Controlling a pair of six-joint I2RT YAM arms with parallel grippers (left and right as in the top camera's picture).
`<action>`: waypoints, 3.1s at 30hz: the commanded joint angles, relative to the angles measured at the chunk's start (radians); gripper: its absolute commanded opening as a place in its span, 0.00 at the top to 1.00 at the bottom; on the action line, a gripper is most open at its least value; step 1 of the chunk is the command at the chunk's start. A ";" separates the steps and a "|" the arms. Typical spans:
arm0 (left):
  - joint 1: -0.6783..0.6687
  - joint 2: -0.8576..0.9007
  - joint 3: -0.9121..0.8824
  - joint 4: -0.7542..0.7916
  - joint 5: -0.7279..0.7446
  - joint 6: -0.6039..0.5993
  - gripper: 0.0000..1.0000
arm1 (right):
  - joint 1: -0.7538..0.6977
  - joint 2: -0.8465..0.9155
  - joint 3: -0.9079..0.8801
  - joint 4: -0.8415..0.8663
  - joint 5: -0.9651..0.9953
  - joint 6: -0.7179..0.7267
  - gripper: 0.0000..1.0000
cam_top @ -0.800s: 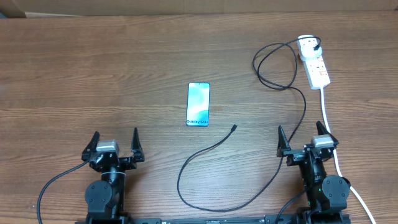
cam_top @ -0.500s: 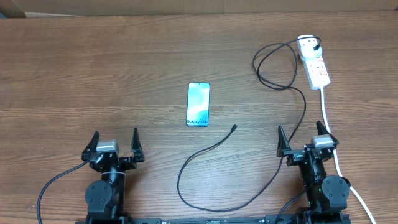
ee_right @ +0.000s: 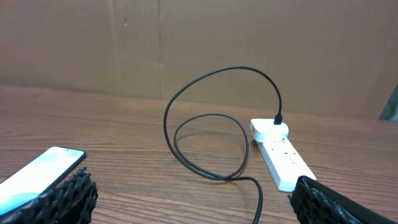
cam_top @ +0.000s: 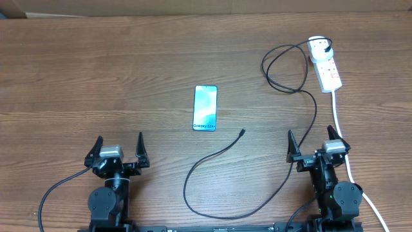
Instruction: Plug charger to phone and switch on socket
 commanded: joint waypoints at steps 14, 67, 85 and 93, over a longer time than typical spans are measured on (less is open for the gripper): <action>0.000 -0.013 -0.013 0.005 -0.009 -0.018 0.00 | 0.006 -0.012 -0.010 0.007 0.013 -0.001 0.00; 0.000 -0.013 -0.013 0.005 -0.009 -0.018 0.00 | 0.006 -0.012 -0.010 0.007 0.013 -0.001 0.00; -0.002 -0.012 -0.012 0.106 0.578 -0.915 0.00 | 0.006 -0.012 -0.010 0.007 0.013 -0.001 0.00; -0.002 -0.012 0.111 0.378 0.605 -0.624 0.00 | 0.006 -0.012 -0.010 0.007 0.013 -0.001 0.00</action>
